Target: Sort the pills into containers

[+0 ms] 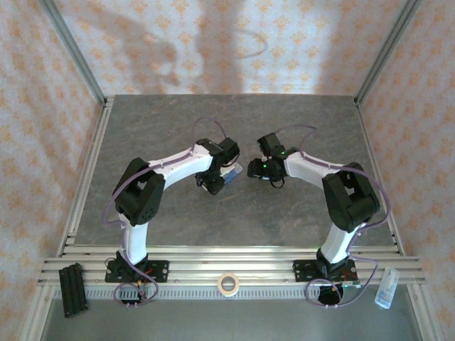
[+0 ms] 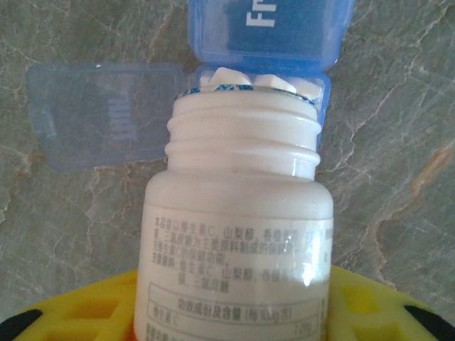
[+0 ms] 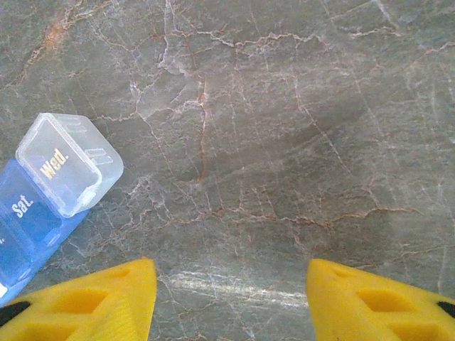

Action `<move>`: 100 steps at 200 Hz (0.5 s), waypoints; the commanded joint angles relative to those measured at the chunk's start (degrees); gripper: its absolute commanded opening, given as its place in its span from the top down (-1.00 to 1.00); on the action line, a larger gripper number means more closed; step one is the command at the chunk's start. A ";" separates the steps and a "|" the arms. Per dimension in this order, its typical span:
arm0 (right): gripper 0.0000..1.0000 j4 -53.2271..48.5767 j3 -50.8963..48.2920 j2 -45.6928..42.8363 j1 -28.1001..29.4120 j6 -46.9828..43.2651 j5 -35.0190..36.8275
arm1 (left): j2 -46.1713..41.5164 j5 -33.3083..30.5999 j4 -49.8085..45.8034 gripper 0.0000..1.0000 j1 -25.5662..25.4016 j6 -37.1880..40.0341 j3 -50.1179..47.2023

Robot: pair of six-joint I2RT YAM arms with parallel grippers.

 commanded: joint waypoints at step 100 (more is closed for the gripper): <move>-0.16 -1.55 1.59 -2.22 -0.32 0.06 1.81 | -10.64 1.16 13.19 1.00 0.41 -2.11 -11.77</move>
